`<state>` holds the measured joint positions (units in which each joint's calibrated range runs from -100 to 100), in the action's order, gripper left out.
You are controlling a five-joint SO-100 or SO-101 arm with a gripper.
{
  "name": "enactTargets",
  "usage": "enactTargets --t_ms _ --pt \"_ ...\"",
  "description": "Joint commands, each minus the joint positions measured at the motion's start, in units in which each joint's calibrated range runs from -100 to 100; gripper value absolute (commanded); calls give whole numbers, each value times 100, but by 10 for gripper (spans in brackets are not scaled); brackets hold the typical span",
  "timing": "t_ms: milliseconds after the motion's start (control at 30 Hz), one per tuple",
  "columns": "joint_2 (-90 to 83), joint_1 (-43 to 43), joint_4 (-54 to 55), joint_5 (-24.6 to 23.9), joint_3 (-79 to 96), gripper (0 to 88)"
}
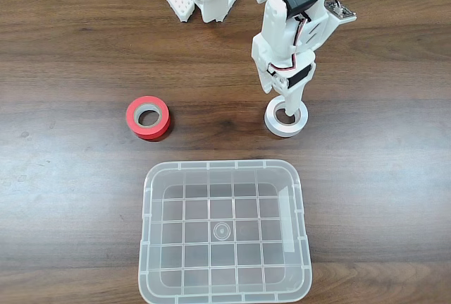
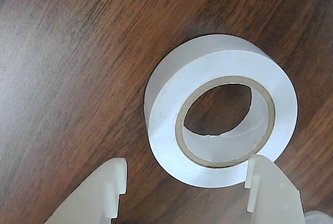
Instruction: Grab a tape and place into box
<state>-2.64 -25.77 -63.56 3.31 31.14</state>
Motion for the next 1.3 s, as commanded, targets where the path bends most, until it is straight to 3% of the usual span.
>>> enactTargets --t_ms 0,533,833,1267 --pt "46 -100 46 6 -253 223" --pt "690 -56 354 17 -341 13" --pt "569 -49 174 22 -551 12" --pt "-1160 280 -1624 38 -2268 12"
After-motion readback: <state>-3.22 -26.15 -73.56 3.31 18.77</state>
